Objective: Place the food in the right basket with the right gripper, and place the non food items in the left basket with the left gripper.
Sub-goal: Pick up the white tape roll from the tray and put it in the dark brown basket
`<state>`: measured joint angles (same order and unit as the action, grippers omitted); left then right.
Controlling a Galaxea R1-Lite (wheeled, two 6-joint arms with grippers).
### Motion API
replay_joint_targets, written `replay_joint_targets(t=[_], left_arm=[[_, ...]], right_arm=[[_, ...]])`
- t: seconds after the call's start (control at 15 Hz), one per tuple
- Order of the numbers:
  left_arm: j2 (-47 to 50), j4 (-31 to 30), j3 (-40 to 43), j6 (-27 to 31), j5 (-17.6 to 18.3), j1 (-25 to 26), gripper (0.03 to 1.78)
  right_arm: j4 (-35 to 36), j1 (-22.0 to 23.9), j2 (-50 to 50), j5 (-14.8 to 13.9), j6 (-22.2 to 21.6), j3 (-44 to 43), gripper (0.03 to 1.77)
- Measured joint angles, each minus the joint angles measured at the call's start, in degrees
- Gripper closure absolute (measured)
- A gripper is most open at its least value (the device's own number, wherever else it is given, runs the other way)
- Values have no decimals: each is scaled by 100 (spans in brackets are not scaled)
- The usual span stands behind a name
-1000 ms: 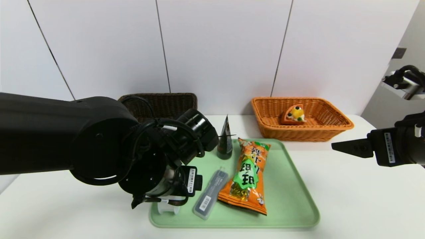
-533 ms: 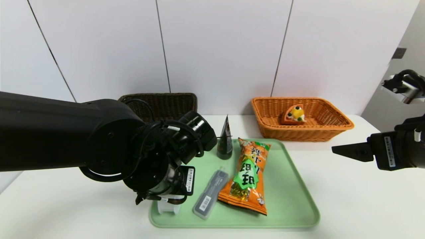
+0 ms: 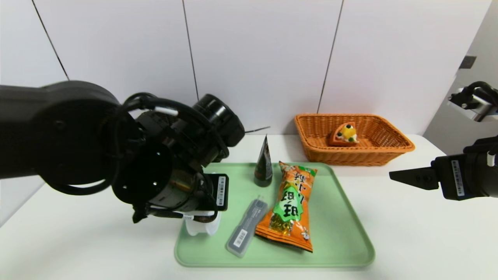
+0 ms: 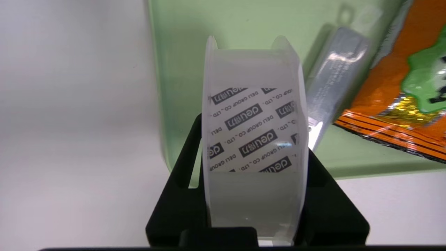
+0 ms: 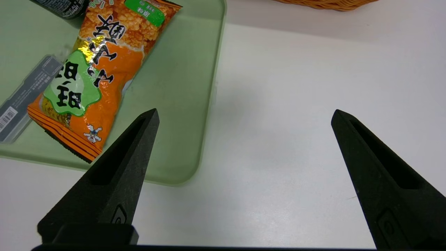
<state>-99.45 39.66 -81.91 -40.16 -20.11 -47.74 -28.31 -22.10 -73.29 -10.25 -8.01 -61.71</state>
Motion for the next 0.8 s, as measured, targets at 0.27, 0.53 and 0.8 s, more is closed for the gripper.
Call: replay_joint_targets(t=[0.27,0.53,0.8], left_arm=[[544,276,-769,204,2,78,122],[802,-154,-1120,953,-35,981,122],[596,-1430,-1202,1910,217,2423,122]], right_arm=[[-9,-5,41,11,-17,96,9],[0,-2,69,4,-9,151,9],[0,0,83,11,-12,157,9]])
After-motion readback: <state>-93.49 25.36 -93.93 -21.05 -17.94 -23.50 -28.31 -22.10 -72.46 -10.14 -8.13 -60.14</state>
